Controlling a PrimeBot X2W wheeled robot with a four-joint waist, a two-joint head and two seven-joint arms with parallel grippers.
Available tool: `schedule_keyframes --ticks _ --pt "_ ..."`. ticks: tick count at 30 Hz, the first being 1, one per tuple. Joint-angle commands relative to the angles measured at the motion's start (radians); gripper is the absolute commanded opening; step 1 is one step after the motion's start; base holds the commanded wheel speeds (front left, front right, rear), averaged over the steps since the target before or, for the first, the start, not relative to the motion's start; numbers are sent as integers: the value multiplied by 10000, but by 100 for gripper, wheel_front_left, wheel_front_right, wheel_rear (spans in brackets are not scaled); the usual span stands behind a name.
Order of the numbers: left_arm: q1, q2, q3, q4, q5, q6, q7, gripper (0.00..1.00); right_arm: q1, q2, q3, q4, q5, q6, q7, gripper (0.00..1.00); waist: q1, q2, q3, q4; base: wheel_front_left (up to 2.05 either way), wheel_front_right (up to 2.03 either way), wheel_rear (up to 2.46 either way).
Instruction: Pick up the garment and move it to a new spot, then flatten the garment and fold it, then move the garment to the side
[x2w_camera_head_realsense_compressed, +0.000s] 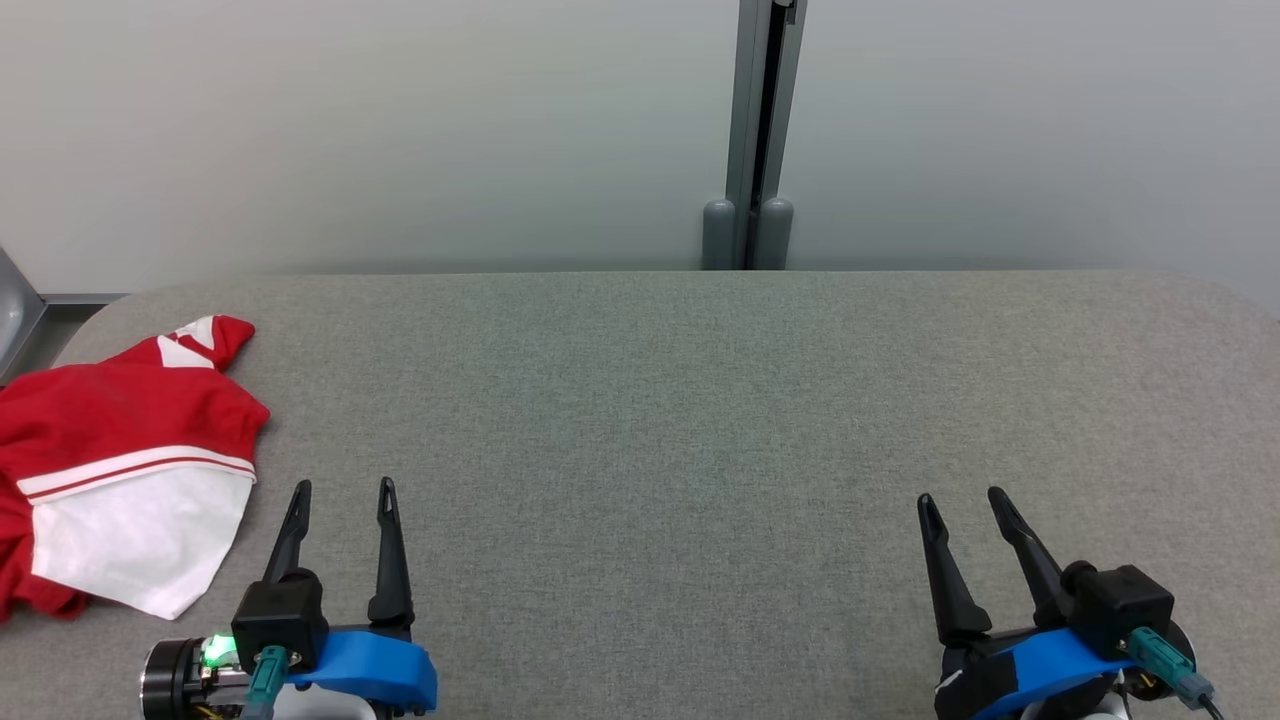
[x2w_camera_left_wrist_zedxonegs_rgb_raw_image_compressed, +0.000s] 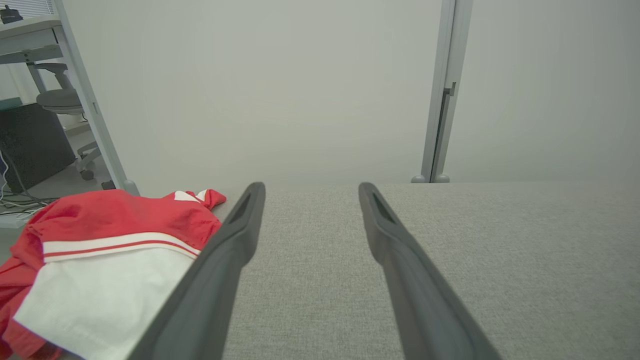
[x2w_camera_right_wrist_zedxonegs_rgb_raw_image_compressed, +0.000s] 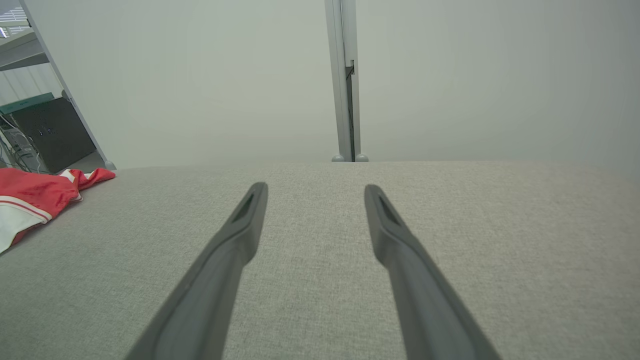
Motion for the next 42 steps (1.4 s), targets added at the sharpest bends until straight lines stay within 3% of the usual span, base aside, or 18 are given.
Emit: schedule_keyframes --ticks 1,16,42 --pt "4 -7 55 -9 -32 -9 -52 100 -57 -62 -18 -30 32 4 -45 100 0 0 -4 9 0 0 0" --pt "-152 -36 257 -13 -48 -31 -51 100 61 -58 -34 -153 69 4 -42 100 0 0 26 644 0 0 0" --pt "-315 -75 848 -106 -161 -215 -51 100 103 -56 -80 -178 60 3 -42 100 0 0 282 3710 0 0 0"
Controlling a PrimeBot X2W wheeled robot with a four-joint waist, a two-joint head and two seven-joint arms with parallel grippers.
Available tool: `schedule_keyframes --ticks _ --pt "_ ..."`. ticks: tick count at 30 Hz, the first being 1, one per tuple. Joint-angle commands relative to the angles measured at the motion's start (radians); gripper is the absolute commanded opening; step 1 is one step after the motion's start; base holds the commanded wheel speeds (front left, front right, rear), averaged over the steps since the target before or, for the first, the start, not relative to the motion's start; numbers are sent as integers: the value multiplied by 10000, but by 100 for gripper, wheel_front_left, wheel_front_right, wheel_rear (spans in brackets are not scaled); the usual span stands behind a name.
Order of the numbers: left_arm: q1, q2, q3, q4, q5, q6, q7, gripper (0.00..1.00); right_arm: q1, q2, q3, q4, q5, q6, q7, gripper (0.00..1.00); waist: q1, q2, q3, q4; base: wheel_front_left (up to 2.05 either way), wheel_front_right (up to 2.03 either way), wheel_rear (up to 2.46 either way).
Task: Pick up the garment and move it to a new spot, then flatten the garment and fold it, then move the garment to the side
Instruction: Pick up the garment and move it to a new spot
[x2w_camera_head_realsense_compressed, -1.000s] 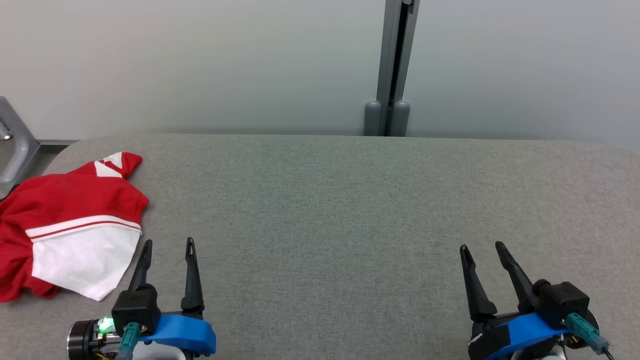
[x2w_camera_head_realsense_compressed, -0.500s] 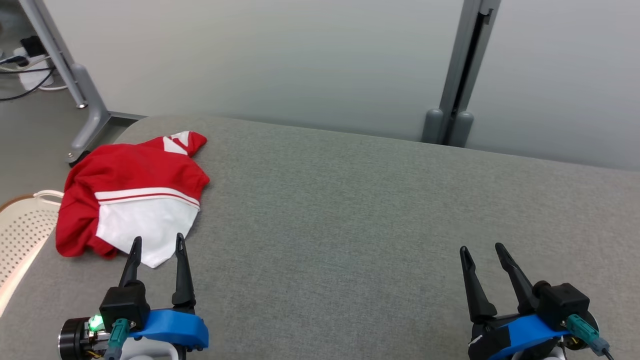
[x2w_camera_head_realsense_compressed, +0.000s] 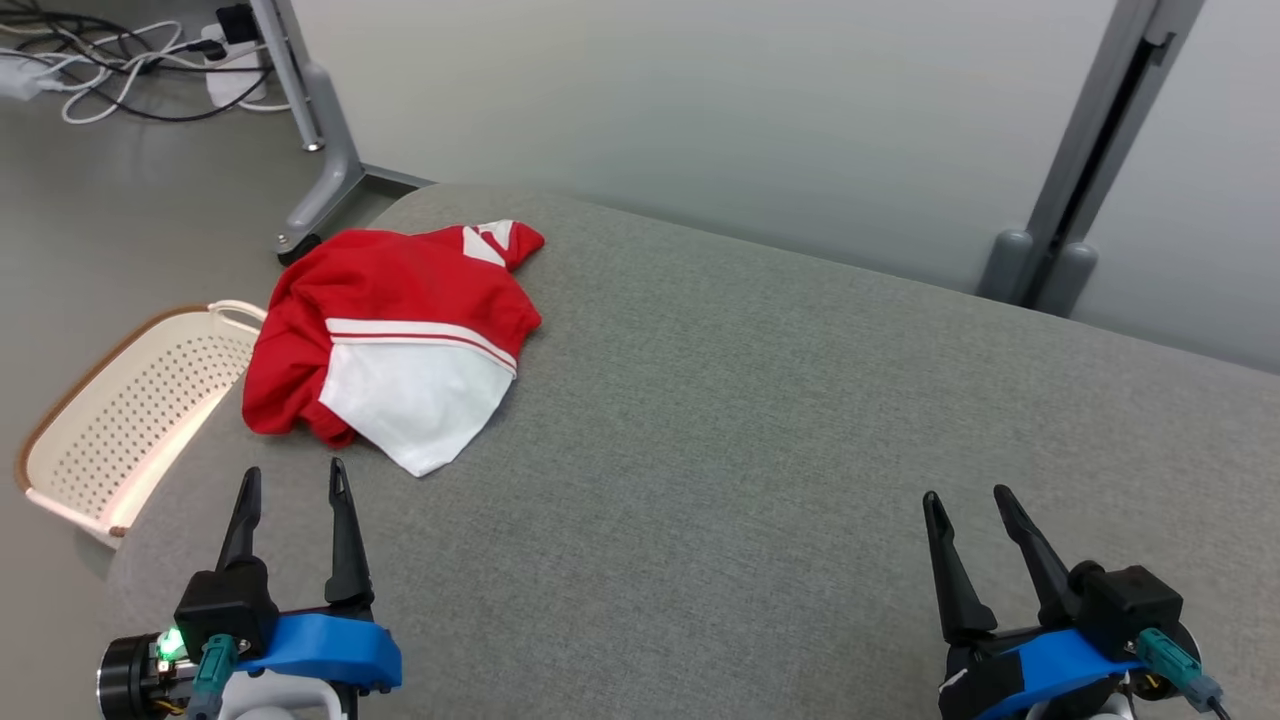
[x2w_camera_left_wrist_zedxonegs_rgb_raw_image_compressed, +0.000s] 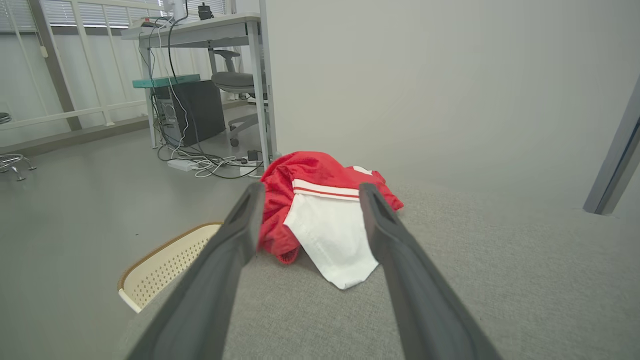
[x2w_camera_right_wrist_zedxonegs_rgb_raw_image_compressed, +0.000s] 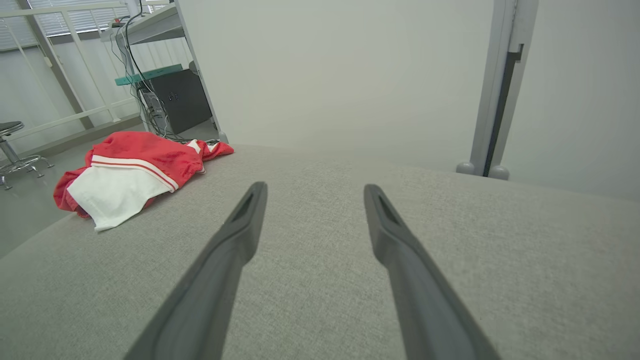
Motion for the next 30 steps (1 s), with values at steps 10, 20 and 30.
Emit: schedule_keyframes --ticks 10,20,30 --pt "-146 6 271 -127 21 -64 -49 100 -111 -52 -15 0 -31 3 -38 100 -1 0 228 824 0 0 0" --pt "-310 27 621 -57 -52 -94 -49 100 -204 -52 103 54 41 4 -38 100 -1 0 305 579 0 0 0" --pt "-2290 608 1551 169 -404 -319 -41 100 -678 -54 -127 -192 -692 3 -38 100 -1 0 1226 -462 0 0 0"
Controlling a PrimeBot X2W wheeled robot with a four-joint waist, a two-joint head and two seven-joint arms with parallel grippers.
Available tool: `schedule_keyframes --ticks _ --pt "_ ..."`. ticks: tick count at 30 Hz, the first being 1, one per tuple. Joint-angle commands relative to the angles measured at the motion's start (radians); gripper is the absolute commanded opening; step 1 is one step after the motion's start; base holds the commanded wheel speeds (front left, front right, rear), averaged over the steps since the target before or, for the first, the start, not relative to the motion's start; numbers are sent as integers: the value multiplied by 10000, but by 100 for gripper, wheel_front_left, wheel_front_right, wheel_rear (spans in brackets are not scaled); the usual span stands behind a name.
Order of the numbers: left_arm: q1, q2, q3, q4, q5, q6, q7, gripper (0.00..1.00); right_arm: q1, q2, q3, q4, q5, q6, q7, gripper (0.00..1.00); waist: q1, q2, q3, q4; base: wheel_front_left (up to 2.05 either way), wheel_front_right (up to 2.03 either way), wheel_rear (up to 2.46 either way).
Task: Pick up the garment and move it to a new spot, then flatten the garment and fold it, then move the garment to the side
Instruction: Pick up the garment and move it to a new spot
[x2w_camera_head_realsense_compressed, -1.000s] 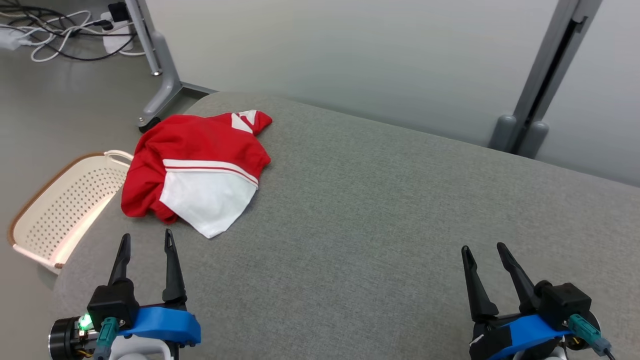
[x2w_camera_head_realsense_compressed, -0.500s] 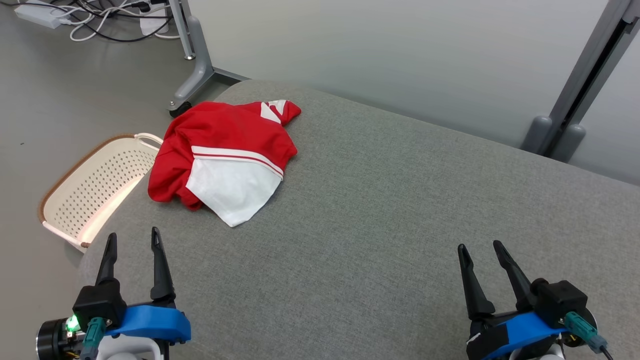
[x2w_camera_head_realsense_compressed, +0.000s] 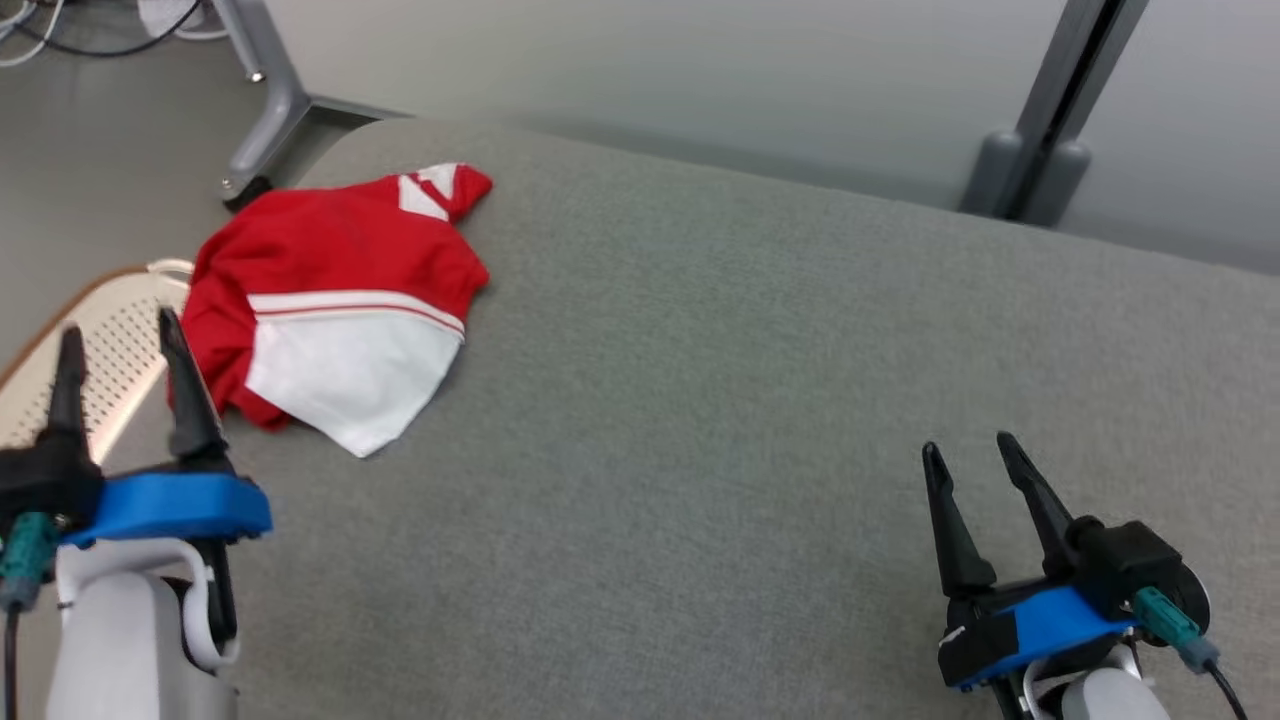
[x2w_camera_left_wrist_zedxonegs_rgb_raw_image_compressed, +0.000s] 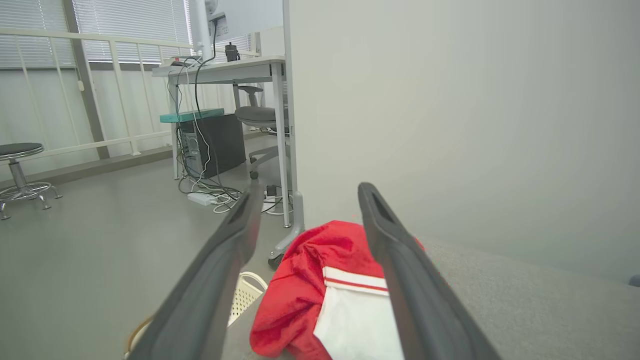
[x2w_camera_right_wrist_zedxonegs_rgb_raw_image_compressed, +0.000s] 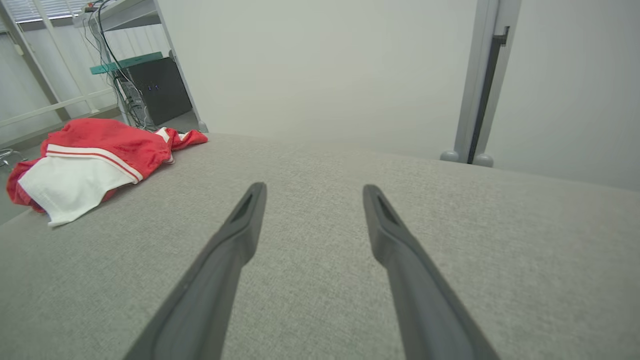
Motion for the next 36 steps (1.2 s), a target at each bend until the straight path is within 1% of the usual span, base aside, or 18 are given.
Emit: schedule_keyframes --ticks 1,9,12,15,16,17,19,24,28,32,36 --pt "-512 145 157 75 -40 -14 -30 100 -185 -54 -63 -96 -178 4 -38 100 -1 -1 198 -190 0 0 0" --pt "-2606 1035 1059 835 -233 -141 -30 100 -866 -154 -60 -845 -1048 3 -38 100 -1 -1 1555 -1310 0 0 0" --pt "-3280 1407 1293 1440 -294 -224 -27 100 -1110 -256 17 -1089 -1149 3 -38 100 -1 -1 2081 -1684 0 0 0" --pt "-3874 1770 1421 2349 -332 -296 -30 100 -1264 -369 46 -1336 -1247 3 -37 100 -1 -1 2519 -1945 0 0 0" --pt "-3874 1770 1421 2349 -332 -296 -30 100 -1264 -369 46 -1336 -1247 3 -37 100 -1 -1 2519 -1945 0 0 0" --pt "-4097 1871 1454 2681 -369 -308 -28 100 -1310 -412 36 -1418 -1261 3 -38 100 -1 -1 2643 -2007 0 0 0" --pt "-4458 2125 1432 3478 -266 -313 -30 100 -1396 -494 30 -1586 -1278 3 -38 100 -1 -1 2892 -2124 0 0 0" --pt "-5220 2552 1213 5495 -112 -340 -20 100 -1393 -615 8 -1921 -1345 3 -38 100 -1 -1 3308 -2236 0 0 0" --pt "-5638 2710 1095 6790 -61 -214 107 100 -1299 -679 -28 -2098 -1397 3 -38 100 -1 -1 3460 -2236 0 0 0" --pt "-5935 2758 969 7777 -97 -301 357 100 -1291 -671 -8 -2165 -1447 3 -38 100 -1 -1 3530 -2224 0 0 0" --pt "-6197 2673 998 8677 -342 -464 984 100 -1307 -693 28 -2116 -1440 3 -38 100 -1 -1 3508 -2211 0 0 0"
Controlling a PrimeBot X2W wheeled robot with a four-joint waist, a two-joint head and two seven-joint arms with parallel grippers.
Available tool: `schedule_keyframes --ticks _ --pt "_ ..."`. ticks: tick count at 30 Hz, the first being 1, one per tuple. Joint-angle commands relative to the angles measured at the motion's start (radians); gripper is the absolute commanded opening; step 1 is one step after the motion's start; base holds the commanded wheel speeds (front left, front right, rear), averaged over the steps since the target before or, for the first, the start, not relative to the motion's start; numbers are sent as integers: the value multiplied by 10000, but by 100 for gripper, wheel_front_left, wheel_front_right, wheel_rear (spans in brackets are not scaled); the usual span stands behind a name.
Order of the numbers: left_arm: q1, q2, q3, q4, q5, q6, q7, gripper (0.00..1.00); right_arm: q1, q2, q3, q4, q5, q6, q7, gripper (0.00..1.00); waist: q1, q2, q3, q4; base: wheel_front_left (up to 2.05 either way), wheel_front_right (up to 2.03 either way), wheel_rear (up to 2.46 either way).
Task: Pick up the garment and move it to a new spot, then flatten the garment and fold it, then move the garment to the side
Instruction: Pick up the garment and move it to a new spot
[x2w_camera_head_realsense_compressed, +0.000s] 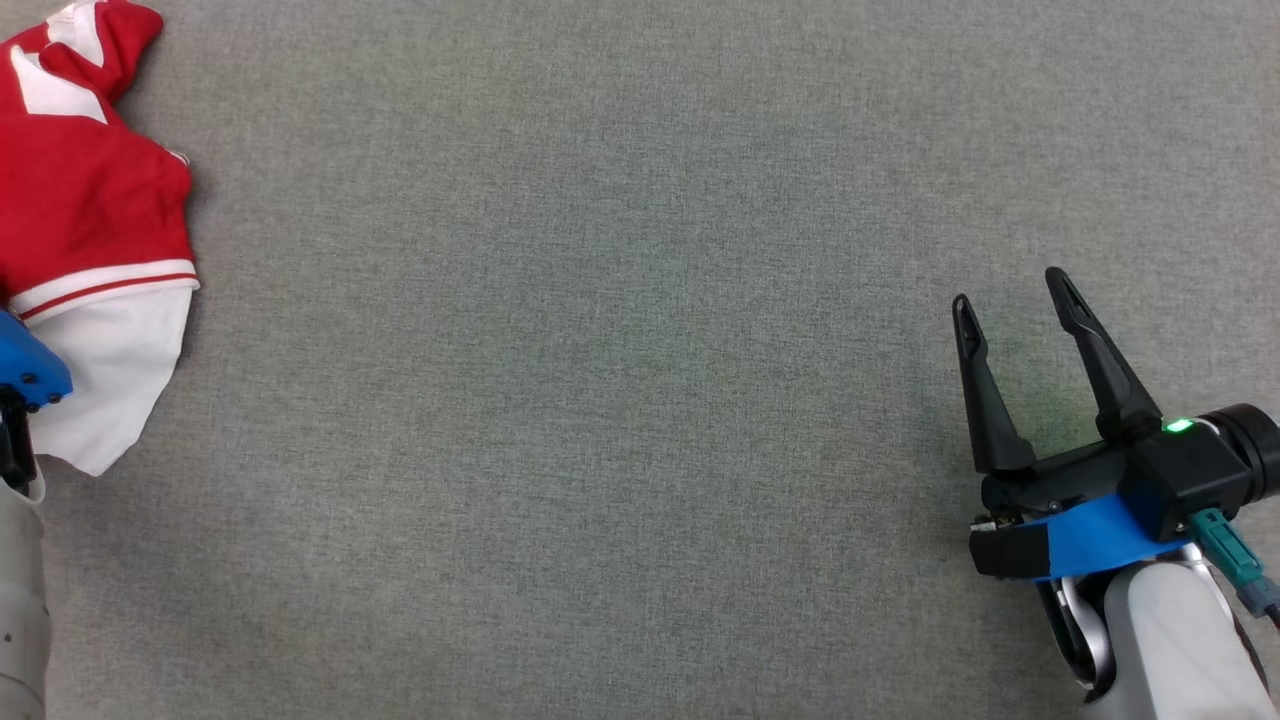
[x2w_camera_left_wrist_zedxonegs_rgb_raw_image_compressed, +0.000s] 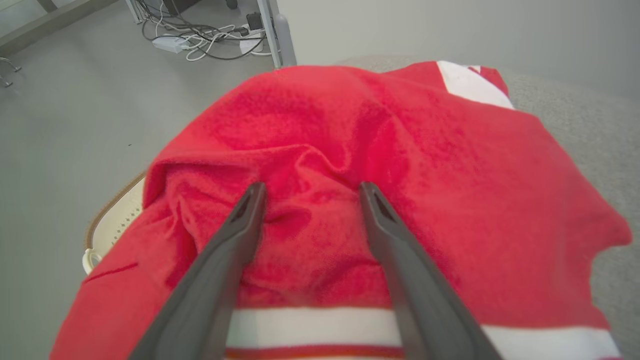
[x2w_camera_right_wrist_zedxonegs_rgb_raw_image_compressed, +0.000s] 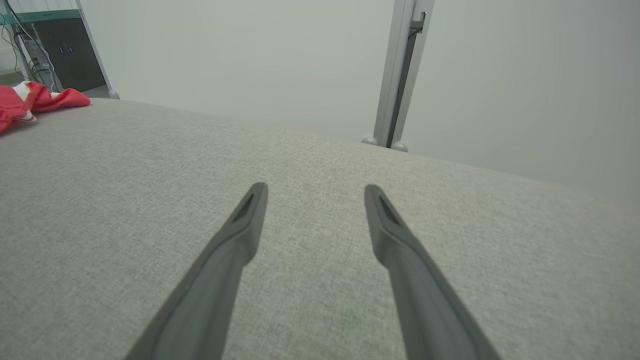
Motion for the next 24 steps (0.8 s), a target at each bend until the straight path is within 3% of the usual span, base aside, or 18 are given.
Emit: schedule_keyframes --ticks 1,5,6,7,8,24 --pt "-172 -43 -3 127 -42 -17 114 100 -13 -35 20 -4 -65 1 -38 100 0 -1 -17 -8 0 0 0" --pt "-184 -228 -89 563 -165 -154 576 100 -33 -35 112 90 10 1 -38 100 0 -1 -92 -41 0 0 0" --pt "-163 -257 -120 613 -179 -174 633 49 -20 -27 137 103 24 1 -38 100 0 -1 -115 -54 0 0 0" --pt "-136 -287 -136 653 -197 -185 680 30 -10 -11 159 123 35 1 -38 100 0 -1 -143 -69 0 0 0" --pt "-103 -309 -152 695 -209 -182 722 0 1 -1 170 147 54 1 -38 100 0 -1 -177 -84 0 0 0" --pt "-1072 -197 -999 -421 89 -523 -952 0 175 288 285 463 487 1 -38 100 0 -1 -1235 -258 0 0 0"
